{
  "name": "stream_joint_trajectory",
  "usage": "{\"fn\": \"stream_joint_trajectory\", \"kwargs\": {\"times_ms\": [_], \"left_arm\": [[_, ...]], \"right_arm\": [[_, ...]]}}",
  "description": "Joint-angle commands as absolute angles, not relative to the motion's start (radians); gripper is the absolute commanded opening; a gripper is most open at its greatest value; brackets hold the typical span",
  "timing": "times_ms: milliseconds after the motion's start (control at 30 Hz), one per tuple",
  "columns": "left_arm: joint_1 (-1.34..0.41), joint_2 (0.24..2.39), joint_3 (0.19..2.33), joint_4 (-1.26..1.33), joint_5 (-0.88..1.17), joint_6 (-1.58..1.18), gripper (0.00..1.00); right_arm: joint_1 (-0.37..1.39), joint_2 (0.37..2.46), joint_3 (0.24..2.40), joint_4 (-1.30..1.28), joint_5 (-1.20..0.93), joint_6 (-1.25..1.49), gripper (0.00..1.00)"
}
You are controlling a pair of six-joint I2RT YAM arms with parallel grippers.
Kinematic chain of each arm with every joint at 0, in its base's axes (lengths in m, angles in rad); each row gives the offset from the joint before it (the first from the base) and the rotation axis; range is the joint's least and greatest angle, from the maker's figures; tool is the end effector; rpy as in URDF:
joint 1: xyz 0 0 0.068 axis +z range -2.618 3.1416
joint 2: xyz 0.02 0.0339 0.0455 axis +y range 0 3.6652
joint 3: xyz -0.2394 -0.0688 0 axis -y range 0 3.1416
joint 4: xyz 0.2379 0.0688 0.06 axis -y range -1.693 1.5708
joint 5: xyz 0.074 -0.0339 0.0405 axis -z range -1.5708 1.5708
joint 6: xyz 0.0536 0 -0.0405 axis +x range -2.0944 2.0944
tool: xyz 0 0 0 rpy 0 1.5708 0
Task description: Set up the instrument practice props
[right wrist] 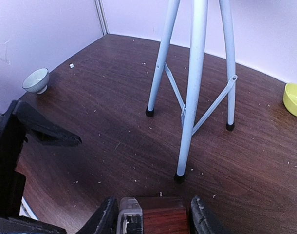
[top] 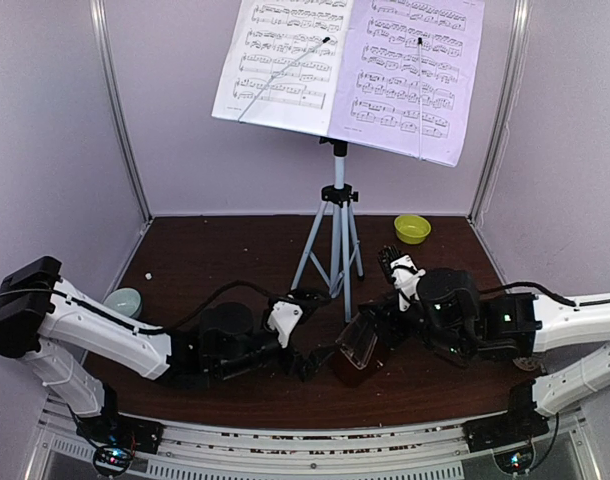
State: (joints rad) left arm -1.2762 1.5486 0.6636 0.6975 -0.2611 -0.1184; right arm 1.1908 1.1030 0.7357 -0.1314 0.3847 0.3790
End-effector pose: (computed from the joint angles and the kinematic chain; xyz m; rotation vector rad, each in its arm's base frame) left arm 0.1106 -0.3169 0.1833 0.8247 1.6212 -0.7796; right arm 0.1167 0.2379 0.2386 -0.5965 1.9937 0.5831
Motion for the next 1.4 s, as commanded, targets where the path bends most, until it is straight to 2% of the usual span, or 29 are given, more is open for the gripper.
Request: {"fn": "stream_joint_trajectory", "kwargs": {"times_ms": [0,100,200,300,433,667,900,1067,1367], "left_arm": [[-1.290,1.555,0.696,0.669,-0.303,-0.144,0.98],[-1.302,1.570,0.698,0.701,-0.307,-0.133,0.98],[-1.316,1.597,0.713,0.735,-0.330,-0.119,0.98],[-1.320,1.630,0.738,0.758,-0.332,-0.110,0.98],[-1.323,1.668,0.769,0.784,-0.344,-0.110,0.98],[-1.314,1.726,0.833,0.755,-0.319,-0.103,0.98],[-1.221,1.731,0.797,0.782,-0.103,-0.153,0.98],[-1.209,1.783,0.853,0.746,-0.025,-0.121,0.98],[-1.153,1.875,0.886,0.837,0.058,-0.176,0.96]], "right_arm": [[1.209,1.113,0.825,-0.035,0.460,0.404,0.31],[1.209,1.099,0.817,-0.012,0.460,0.397,0.54],[1.209,1.075,0.810,0.007,0.457,0.382,0.71],[1.210,1.055,0.805,0.017,0.448,0.368,0.82],[1.209,1.019,0.794,0.024,0.456,0.353,0.91],[1.198,0.880,0.687,0.033,0.497,0.336,1.00],[1.161,0.688,0.543,0.028,0.494,0.343,1.00],[1.147,0.599,0.465,0.007,0.506,0.390,1.00],[1.134,0.525,0.396,-0.029,0.525,0.423,1.00]]}}
